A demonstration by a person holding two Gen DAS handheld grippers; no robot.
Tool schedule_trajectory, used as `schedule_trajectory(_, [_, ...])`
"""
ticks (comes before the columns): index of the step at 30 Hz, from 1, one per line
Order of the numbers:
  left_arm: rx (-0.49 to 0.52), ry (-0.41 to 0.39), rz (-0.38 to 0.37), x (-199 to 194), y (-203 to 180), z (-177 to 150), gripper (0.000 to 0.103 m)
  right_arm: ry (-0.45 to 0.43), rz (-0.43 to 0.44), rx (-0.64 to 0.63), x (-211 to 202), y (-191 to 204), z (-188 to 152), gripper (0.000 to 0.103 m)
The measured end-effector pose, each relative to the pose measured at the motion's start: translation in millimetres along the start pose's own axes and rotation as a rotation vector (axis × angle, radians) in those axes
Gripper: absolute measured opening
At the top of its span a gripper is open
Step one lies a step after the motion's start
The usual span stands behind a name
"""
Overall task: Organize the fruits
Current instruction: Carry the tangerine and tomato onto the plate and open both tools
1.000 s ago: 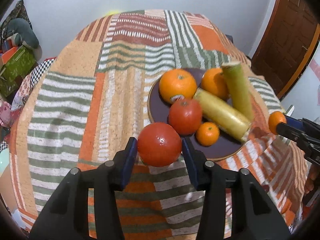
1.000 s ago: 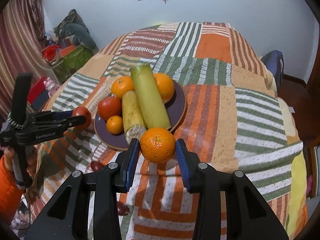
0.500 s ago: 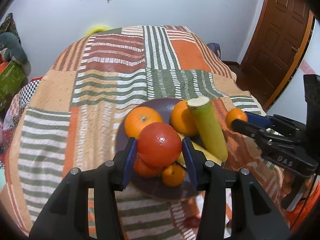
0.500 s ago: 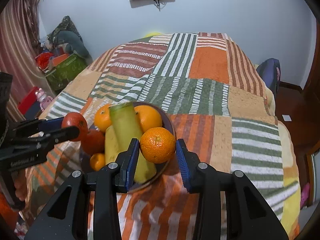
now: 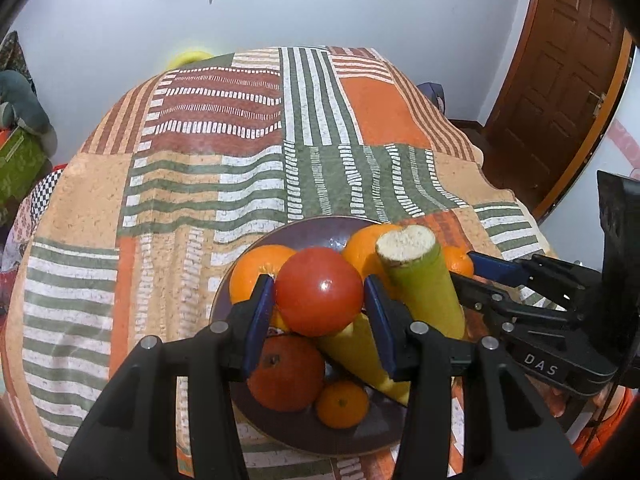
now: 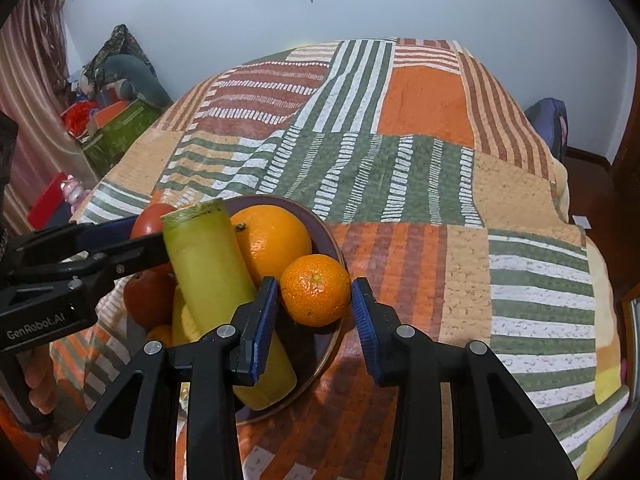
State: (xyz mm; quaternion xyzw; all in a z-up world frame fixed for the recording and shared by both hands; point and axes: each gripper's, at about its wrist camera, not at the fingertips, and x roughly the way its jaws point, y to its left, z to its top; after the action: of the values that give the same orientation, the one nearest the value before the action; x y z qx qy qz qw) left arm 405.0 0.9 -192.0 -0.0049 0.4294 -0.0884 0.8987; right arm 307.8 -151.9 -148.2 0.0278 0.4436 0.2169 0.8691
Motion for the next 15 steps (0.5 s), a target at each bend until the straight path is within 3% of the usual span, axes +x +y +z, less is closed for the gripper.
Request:
schedule_trajectory(8, [0.017, -0.013, 0.016, -1, -5, -1, 0.048, 0.021, 0.001, -0.027, 0, 1, 2, 0.036])
schedule_trajectory(15, [-0.005, -0.02, 0.01, -14, 0, -6, 0.053, 0.001, -0.019, -0.042, -11, 3, 3, 0.043])
